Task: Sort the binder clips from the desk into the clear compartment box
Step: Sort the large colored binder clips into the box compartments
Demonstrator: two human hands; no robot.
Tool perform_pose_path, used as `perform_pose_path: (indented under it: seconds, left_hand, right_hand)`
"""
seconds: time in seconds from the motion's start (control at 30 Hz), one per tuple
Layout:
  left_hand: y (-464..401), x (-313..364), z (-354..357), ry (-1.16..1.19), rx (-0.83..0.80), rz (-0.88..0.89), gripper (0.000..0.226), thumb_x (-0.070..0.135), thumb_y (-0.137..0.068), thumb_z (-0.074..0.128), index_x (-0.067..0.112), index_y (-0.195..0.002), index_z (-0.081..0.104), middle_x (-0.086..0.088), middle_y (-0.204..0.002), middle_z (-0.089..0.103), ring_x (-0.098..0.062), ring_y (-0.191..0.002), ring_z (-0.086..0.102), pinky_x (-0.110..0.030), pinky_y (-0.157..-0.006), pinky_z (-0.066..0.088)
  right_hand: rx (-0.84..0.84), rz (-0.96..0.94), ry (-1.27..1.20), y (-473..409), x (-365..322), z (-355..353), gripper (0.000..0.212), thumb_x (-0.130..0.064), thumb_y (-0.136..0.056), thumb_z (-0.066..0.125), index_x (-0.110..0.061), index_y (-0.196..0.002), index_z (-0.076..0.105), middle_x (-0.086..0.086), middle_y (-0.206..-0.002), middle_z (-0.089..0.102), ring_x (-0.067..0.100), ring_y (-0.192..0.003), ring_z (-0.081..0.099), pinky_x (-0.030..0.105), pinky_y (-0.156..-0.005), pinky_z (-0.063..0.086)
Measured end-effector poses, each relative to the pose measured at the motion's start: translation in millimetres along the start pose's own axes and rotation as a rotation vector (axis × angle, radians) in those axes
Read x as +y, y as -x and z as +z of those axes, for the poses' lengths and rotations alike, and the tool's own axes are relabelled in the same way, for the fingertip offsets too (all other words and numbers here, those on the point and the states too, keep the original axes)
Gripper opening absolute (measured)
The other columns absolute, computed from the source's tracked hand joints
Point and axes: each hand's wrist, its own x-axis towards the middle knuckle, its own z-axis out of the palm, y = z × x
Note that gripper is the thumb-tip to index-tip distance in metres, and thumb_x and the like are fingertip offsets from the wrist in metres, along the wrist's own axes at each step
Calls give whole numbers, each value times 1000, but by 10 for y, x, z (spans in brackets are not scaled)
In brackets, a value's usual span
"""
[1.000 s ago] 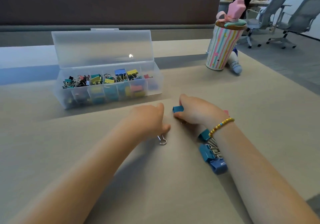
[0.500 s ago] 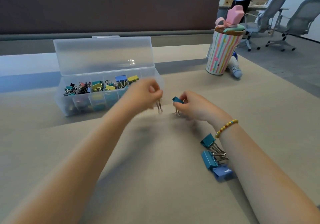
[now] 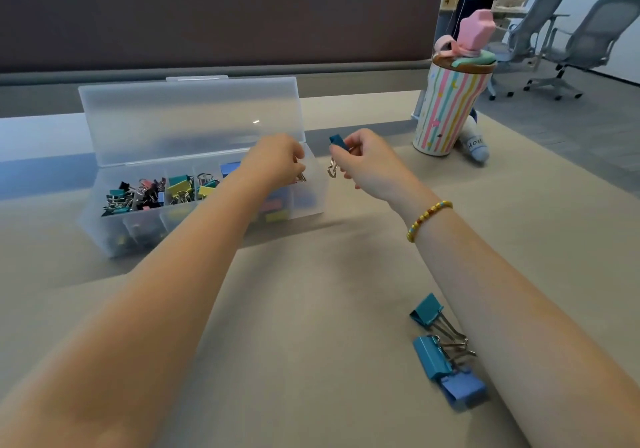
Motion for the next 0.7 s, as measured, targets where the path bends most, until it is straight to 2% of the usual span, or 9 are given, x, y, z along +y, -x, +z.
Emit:
perform_pose_path:
  seconds: [0.03, 0.1, 0.17, 0.23, 0.3, 0.37, 0.47, 0.53, 0.7]
  left_hand:
    - [1, -8, -9, -102, 30, 17, 9, 14, -88, 55, 21, -85, 58, -10, -86, 61, -29, -92, 58, -31, -77, 45]
    - [-3, -31, -36, -277, 66, 54, 15, 18, -89, 56, 28, -93, 67, -7, -94, 59, -28, -109, 48, -32, -80, 41]
    - [-19, -74, -75, -315, 12, 64, 19, 26, -91, 56, 29, -104, 70, -3, -106, 59, -27, -116, 39, -32, -83, 39]
    - [-11, -123, -106, -294, -82, 67, 22, 32, -93, 52, 31, -106, 70, 1, -105, 59, -26, -114, 37, -31, -85, 37]
    - [-21, -170, -108, -293, -110, 86, 25, 35, -94, 48, 29, -106, 70, 1, -107, 60, -25, -112, 38, -33, -92, 36]
    - [-20, -204, -98, -242, -43, 75, 26, 32, -94, 47, 28, -103, 71, -3, -111, 60, -26, -116, 40, -33, -97, 32]
    - [16, -272, -98, -160, 65, 0, 25, 24, -92, 47, 24, -98, 71, -8, -107, 59, -28, -118, 40, -36, -98, 34]
    - [92, -286, -97, -136, 90, -8, 24, 21, -91, 47, 22, -97, 70, -9, -105, 60, -31, -115, 41, -35, -95, 33]
    - [418, -8, -67, 36, 232, 91, 20, 20, -91, 51, 16, -100, 68, -9, -105, 62, -27, -109, 47, -31, -93, 30]
  right_hand:
    - [-2, -15, 15, -36, -8, 21, 22, -36, -93, 51, -17, -103, 47, -2, -86, 54, 13, -80, 52, 32, -72, 48]
    - [-18, -41, 63, -105, -37, 72, 22, -36, -93, 51, -16, -102, 47, -4, -82, 52, 10, -75, 49, 27, -65, 43]
    - [-28, -60, 114, -184, -72, 142, 22, -36, -93, 51, -16, -101, 46, -6, -81, 50, 7, -71, 46, 23, -59, 38]
    - [-25, -88, 159, -275, -100, 233, 21, -34, -93, 52, -15, -99, 46, -4, -85, 54, 11, -74, 49, 23, -57, 37]
    - [-24, -118, 278, -358, -111, 327, 24, -34, -92, 53, -14, -103, 51, 3, -98, 58, 20, -91, 52, 27, -66, 40]
    - [-50, -138, 519, -419, -114, 390, 33, -38, -92, 54, -13, -114, 57, 10, -115, 54, 27, -112, 45, 33, -84, 41]
    - [-90, -154, 729, -411, -136, 417, 30, -35, -95, 50, -20, -117, 62, 10, -123, 48, 29, -122, 35, 35, -92, 37]
    - [-67, -174, 736, -366, -127, 395, 28, -24, -97, 45, -22, -120, 61, 10, -125, 48, 29, -122, 35, 35, -93, 37]
    - [14, -177, 552, -79, 55, 138, 45, -3, -96, 31, -21, -129, 55, 10, -130, 48, 31, -121, 35, 37, -100, 33]
